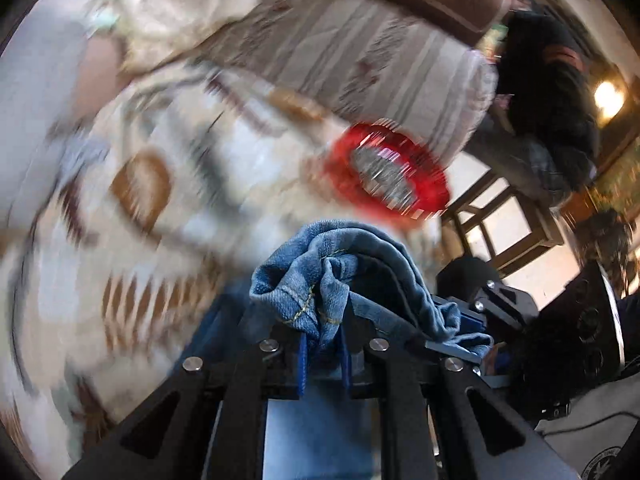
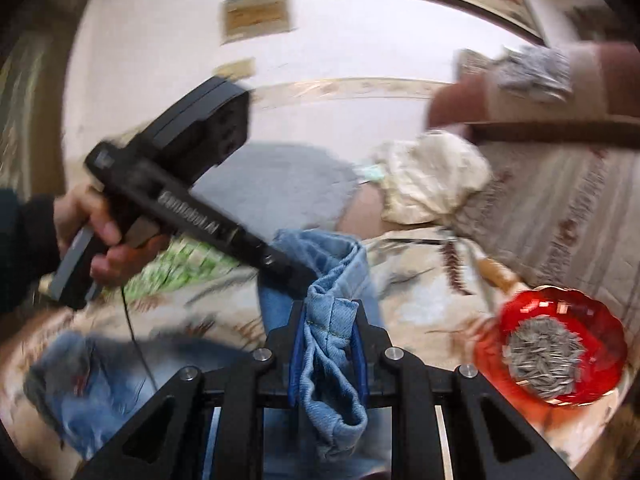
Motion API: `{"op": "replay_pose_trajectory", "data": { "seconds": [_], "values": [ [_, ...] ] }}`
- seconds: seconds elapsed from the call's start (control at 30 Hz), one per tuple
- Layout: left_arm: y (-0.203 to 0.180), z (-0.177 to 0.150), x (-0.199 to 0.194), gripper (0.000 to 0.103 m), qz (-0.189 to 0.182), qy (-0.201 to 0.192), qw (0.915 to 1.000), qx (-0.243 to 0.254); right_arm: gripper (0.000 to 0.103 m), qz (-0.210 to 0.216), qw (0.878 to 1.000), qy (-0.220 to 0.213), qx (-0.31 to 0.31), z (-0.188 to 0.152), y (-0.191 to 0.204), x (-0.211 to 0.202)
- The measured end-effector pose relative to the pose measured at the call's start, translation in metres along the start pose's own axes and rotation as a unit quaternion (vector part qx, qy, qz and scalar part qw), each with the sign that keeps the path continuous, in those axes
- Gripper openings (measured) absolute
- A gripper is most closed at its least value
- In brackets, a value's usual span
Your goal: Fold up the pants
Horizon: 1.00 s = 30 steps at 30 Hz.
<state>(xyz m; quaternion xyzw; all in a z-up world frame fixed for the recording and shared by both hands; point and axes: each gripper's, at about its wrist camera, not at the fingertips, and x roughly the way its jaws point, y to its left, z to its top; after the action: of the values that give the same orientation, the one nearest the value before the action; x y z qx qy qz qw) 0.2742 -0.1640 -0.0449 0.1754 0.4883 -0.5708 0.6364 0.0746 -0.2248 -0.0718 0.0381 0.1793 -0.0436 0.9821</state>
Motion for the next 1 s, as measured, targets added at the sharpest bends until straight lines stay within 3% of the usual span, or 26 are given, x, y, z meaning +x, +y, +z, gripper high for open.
{"op": "replay_pose_trajectory", "data": {
  "seconds": [0.1, 0.17, 0.27, 0.3, 0.37, 0.4, 0.43, 0.5, 0.6, 0.7, 0.77, 0.83, 0.9, 0.93, 1.0],
  "values": [
    [0.032, -0.037, 0.018, 0.017, 0.030, 0.035, 0.9977, -0.051, 0.022, 0.029, 0.998, 0.043, -0.037, -0.017, 0.032, 0.024],
    [0.046, -0.056, 0.035, 0.018, 0.046, 0.055, 0.9944, -0.077, 0.022, 0.053, 0.993, 0.094, -0.054, -0.028, 0.048, 0.047],
    [0.060, -0.078, 0.049, 0.031, 0.065, 0.068, 0.9895, -0.109, 0.028, 0.068, 0.981, 0.171, -0.068, -0.046, 0.062, 0.075],
    [0.061, -0.082, 0.046, 0.038, 0.063, 0.058, 0.9887, -0.123, 0.036, 0.069, 0.977, 0.184, -0.081, -0.050, 0.066, 0.079],
    [0.057, -0.086, 0.034, 0.052, 0.065, 0.041, 0.9889, -0.127, 0.063, 0.085, 0.977, 0.173, -0.094, -0.048, 0.066, 0.070],
    [0.053, -0.089, 0.023, 0.067, 0.075, 0.032, 0.9881, -0.130, 0.078, 0.092, 0.977, 0.166, -0.093, -0.045, 0.065, 0.063],
    [0.051, -0.092, 0.015, 0.075, 0.082, 0.025, 0.9871, -0.136, 0.079, 0.097, 0.978, 0.158, -0.093, -0.042, 0.063, 0.056],
    [0.041, -0.100, -0.010, 0.075, 0.089, 0.005, 0.9850, -0.148, 0.081, 0.108, 0.980, 0.140, -0.096, -0.031, 0.055, 0.037],
    [0.023, -0.113, -0.047, 0.086, 0.099, -0.028, 0.9806, -0.167, 0.085, 0.133, 0.980, 0.126, -0.072, -0.010, 0.026, 0.008],
    [0.004, -0.122, -0.079, 0.087, 0.099, -0.058, 0.9742, -0.194, 0.095, 0.153, 0.982, 0.101, -0.053, 0.012, -0.010, -0.024],
    [-0.015, -0.130, -0.100, 0.088, 0.106, -0.082, 0.9660, -0.221, 0.098, 0.159, 0.982, 0.084, -0.052, 0.024, -0.032, -0.037],
    [-0.027, -0.143, -0.114, 0.097, 0.103, -0.105, 0.9479, -0.283, 0.099, 0.178, 0.978, 0.092, -0.056, 0.039, -0.059, -0.035],
    [-0.037, -0.159, -0.113, 0.097, 0.072, -0.123, 0.9297, -0.340, 0.099, 0.203, 0.973, 0.103, -0.050, 0.054, -0.078, -0.030],
    [-0.044, -0.168, -0.105, 0.097, 0.056, -0.135, 0.9185, -0.368, 0.099, 0.224, 0.967, 0.112, -0.048, 0.062, -0.085, -0.025],
    [-0.058, -0.179, -0.086, 0.097, 0.039, -0.145, 0.9074, -0.392, 0.099, 0.269, 0.952, 0.137, -0.057, 0.079, -0.092, -0.010]
  ]
}}
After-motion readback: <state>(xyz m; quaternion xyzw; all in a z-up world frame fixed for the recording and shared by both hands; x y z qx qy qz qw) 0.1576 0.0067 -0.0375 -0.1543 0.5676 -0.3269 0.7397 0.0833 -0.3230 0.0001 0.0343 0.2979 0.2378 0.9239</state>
